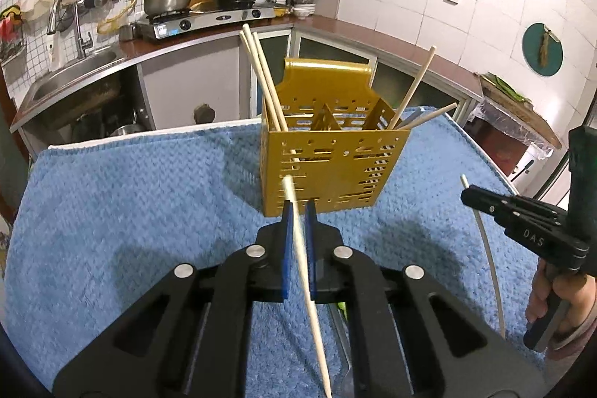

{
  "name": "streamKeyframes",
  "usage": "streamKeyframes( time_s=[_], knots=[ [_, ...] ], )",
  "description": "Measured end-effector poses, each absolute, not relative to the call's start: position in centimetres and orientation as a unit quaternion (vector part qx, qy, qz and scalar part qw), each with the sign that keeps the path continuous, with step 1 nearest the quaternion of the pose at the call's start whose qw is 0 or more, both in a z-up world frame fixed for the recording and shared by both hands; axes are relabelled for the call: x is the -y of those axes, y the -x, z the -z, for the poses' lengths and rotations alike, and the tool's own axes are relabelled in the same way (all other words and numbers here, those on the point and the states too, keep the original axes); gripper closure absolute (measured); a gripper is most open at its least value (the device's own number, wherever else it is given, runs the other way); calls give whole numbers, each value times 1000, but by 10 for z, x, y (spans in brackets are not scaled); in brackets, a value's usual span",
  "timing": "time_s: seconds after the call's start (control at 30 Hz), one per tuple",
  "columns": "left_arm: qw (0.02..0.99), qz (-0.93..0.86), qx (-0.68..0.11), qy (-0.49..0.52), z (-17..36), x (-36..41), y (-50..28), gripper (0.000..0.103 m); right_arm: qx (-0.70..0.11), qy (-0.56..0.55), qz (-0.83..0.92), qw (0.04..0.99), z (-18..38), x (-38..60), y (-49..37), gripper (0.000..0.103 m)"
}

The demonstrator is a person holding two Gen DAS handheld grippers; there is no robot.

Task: Organize utensils
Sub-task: 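Carry the left tool's chopstick toward the holder while the right tool carries its chopstick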

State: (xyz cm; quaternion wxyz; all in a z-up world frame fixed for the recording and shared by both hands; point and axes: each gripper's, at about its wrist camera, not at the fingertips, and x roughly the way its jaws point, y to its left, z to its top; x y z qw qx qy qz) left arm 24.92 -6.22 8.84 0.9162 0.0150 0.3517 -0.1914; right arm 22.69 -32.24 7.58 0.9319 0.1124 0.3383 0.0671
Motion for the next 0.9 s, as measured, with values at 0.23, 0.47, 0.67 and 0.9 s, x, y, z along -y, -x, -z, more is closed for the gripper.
streamKeyframes(
  time_s=[0.23, 0.47, 0.67, 0.9],
  knots=[
    [913, 193, -359, -20, -89, 60, -255, 99, -319, -103, -72, 939, -88, 316, -231, 97],
    [883, 182, -433, -7, -38, 73, -284, 99, -397, -75, -2, 915, -32, 330, -259, 97],
    [867, 158, -472, -13, 4, 83, -308, 96, -423, -69, 16, 903, -1, 340, -275, 97],
    [862, 134, -486, -47, 25, 95, -323, 77, -449, -57, 25, 891, 14, 339, -287, 97]
  ],
)
